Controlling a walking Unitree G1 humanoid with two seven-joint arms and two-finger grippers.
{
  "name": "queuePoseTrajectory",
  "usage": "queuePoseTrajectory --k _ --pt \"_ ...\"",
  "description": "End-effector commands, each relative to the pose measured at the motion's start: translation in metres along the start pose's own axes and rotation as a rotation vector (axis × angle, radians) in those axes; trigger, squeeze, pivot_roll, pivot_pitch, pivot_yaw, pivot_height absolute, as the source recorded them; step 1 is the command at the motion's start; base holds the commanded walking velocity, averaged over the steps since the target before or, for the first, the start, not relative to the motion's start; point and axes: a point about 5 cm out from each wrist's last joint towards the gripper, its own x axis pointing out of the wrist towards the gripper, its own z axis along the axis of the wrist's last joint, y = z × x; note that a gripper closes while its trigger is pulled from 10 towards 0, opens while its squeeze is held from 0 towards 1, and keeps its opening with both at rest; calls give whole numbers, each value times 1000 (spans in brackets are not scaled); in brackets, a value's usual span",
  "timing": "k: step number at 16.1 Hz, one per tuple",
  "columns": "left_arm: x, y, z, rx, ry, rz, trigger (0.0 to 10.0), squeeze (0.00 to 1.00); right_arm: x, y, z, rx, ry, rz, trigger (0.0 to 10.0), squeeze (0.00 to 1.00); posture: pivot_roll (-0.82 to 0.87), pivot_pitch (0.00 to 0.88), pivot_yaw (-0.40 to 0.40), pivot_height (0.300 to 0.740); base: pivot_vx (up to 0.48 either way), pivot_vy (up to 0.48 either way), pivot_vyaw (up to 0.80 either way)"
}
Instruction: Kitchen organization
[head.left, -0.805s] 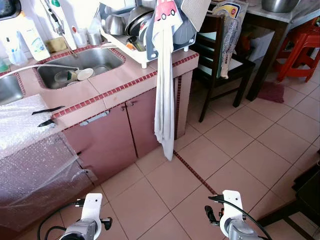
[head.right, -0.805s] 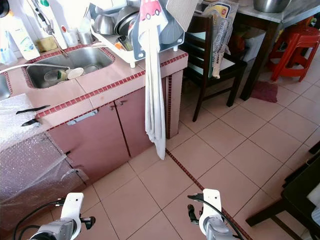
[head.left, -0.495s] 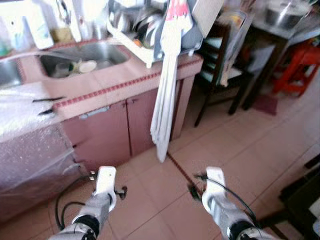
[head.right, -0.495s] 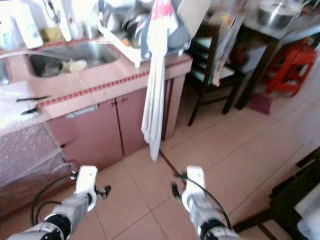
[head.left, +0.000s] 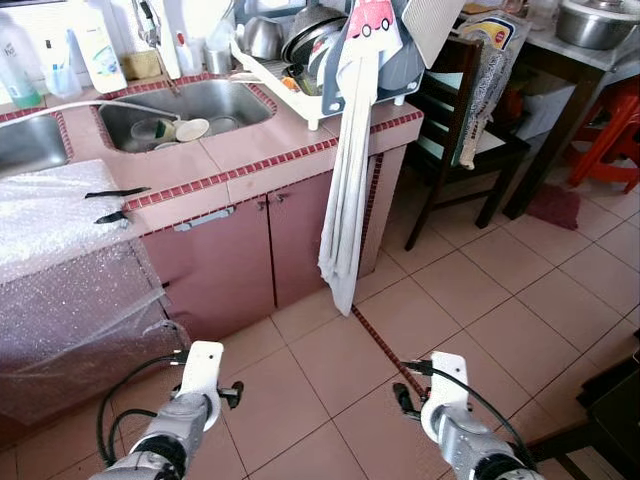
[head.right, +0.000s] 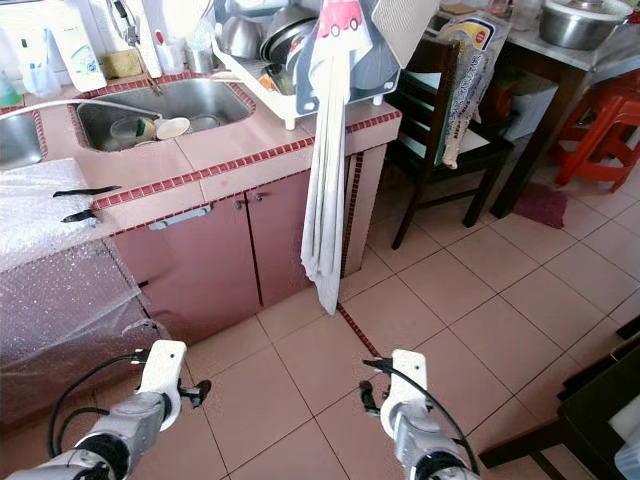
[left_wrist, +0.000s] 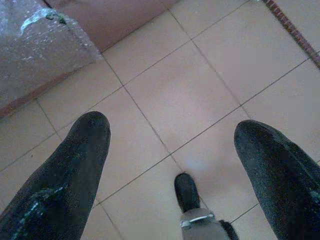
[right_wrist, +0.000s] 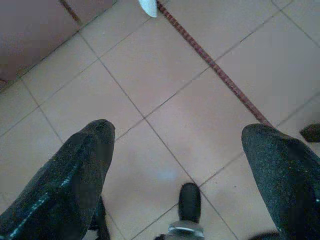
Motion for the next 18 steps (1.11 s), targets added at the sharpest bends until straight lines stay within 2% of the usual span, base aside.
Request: queuePoseTrajectory --k 1,2,3,4,5,6,7,8,9,10,11,12,14,15,16,17,18 --pt "-1 4 -2 10 -7 -6 10000 0 -1 -7 3 6 -29 -10 10000 0 -51 0 1 740 0 0 0" --pt "-1 5 2 20 -50 -30 10000 0 -2 -12 9 -12 -76 1 10000 0 -52 0 2 740 0 0 0" --pt "-2 7 7 6 -93 -53 10000 0 -3 -14 17 -73 -127 21 10000 0 -55 0 7 740 0 0 0" --pt "-4 10 18 17 -188 -68 10000 0 -4 -15 30 -150 -208 53 10000 0 -57 0 8 740 0 0 0" --pt "-5 11 24 12 -232 -73 10000 0 -5 -17 37 -156 -238 54 10000 0 -58 0 7 740 0 0 0" --pt "-11 20 41 -78 -362 -65 10000 0 -9 -24 69 -100 -361 59 10000 0 -59 2 10 740 0 0 0" --pt "-19 24 60 -101 -489 -77 10000 0 -19 -25 103 -129 -509 93 10000 0 -64 0 17 740 0 0 0" --pt "-22 23 65 -95 -519 -87 10000 0 -23 -24 111 -136 -543 106 10000 0 -64 0 17 740 0 0 0" --pt "-30 15 74 -47 -595 -138 10000 0 -31 -19 125 -178 -610 159 10000 0 -56 0 27 740 0 0 0" --pt "-41 5 74 32 -650 -198 10000 0 -43 -10 132 -252 -657 228 10000 0 -50 0 33 740 0 0 0" --pt "-49 2 68 114 -655 -224 10000 0 -53 -6 130 -324 -681 250 10000 0 -53 0 37 740 0 0 0" --pt "-55 2 66 135 -661 -230 10000 0 -57 -7 127 -337 -679 237 10000 0 -48 0 36 740 0 0 0" --pt "-70 6 63 82 -675 -259 10000 0 -72 -6 128 -338 -718 213 10000 0 -37 0 28 740 0 0 0" --pt "-78 8 61 74 -699 -243 10000 0 -80 -7 130 -314 -753 166 10000 0 -32 0 26 740 0 0 0" --pt "-89 13 57 42 -730 -177 10000 0 -91 -8 125 -169 -764 133 10000 0 -33 0 24 740 0 0 0" --pt "-92 13 56 29 -733 -180 10000 0 -94 -8 123 -161 -767 128 10000 0 -33 0 24 740 0 0 0" --pt "-95 19 50 16 -721 -108 10000 0 -102 -9 115 -115 -797 79 10000 0 -33 0 26 740 0 0 0"
